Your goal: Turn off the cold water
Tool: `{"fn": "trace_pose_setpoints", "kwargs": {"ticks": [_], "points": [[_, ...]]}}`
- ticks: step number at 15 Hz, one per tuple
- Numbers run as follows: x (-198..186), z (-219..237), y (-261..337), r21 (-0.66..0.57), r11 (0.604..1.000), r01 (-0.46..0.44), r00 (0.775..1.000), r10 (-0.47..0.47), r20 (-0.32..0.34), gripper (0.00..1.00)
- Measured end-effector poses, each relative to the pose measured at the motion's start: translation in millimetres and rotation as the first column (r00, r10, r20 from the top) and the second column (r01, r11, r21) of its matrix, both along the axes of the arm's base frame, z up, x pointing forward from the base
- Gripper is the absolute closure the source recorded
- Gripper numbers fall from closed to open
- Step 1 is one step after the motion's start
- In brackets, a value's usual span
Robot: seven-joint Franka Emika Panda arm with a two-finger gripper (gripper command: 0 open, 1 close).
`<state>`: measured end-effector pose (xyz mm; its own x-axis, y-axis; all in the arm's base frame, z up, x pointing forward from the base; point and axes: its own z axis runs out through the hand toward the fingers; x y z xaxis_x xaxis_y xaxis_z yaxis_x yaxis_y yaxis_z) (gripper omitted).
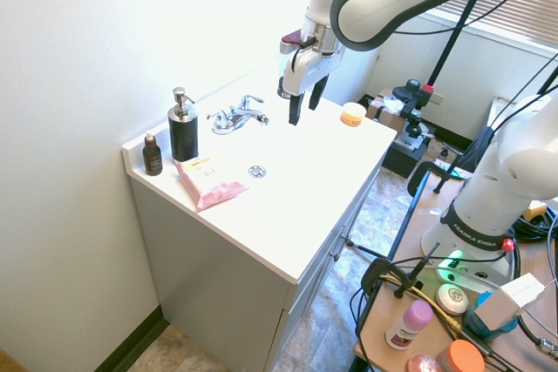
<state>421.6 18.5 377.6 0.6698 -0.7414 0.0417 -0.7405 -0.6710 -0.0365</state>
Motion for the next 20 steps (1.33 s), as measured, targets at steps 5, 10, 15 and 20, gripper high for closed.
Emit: {"fn": "trace_pose_setpoints", "kwargs": {"ticks": [5, 10, 15, 20], "points": [[18, 1, -22, -0.014, 0.999, 0.045, 0.998, -0.045, 0.047, 0.00], [95, -13, -71, -0.081, 0.981, 0.176, 0.979, -0.166, 0.118, 0.00], [125, -33, -83, -0.101, 0.978, 0.184, 0.977, -0.171, 0.124, 0.00], [135, -70, -85, -0.125, 0.975, 0.185, 0.978, -0.170, 0.122, 0.00]]}}
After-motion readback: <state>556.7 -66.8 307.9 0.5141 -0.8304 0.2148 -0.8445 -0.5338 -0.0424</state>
